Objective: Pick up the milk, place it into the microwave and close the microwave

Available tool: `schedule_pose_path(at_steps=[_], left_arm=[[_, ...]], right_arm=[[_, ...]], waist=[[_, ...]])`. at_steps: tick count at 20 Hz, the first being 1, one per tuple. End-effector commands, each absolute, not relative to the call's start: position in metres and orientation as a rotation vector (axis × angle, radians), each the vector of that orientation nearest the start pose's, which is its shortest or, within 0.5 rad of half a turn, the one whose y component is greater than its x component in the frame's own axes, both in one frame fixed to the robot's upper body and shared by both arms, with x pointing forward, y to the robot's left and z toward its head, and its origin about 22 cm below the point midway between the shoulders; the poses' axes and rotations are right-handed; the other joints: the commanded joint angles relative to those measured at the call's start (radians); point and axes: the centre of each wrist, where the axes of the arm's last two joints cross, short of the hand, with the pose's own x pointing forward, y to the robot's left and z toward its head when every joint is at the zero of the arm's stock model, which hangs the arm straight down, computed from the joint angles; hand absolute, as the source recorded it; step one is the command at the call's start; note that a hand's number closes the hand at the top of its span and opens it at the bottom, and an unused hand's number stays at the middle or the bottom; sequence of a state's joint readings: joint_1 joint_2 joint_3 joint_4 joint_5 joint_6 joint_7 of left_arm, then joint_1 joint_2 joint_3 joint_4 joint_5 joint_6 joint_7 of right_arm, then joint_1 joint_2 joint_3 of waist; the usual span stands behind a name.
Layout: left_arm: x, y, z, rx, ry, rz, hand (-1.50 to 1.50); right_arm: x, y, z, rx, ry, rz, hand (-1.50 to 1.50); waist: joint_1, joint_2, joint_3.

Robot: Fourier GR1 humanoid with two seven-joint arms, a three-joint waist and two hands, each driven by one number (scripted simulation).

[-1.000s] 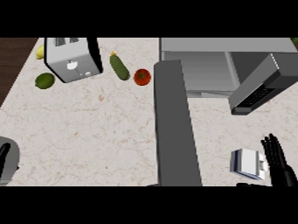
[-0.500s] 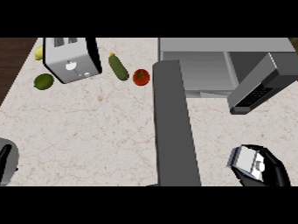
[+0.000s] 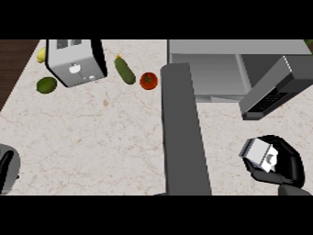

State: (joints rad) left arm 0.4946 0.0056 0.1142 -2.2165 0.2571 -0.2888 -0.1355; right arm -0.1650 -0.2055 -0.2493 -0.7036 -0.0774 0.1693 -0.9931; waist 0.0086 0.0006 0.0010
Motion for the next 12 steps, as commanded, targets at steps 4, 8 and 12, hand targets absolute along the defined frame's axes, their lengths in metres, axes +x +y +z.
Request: schedule_pose_path(at_steps=[4, 8, 12], left_arm=[[0.117, 0.296, 0.078, -0.109, -1.942, 0.059, -1.50], [0.106, 0.280, 0.074, -0.097, -1.934, 0.098, -1.50], [0.102, 0.302, 0.075, -0.107, -1.947, 0.097, -1.50]], right_arm=[[0.252, -0.318, -0.115, -0.038, -2.010, -0.044, 1.50], [0.249, -0.298, -0.097, 0.111, -2.008, -0.026, 1.50], [0.258, -0.295, -0.072, 0.137, -2.036, -0.003, 1.50]], waist=[[-0.003, -0.001, -0.001], [-0.009, -0.005, -0.002], [-0.005, -0.003, -0.002]])
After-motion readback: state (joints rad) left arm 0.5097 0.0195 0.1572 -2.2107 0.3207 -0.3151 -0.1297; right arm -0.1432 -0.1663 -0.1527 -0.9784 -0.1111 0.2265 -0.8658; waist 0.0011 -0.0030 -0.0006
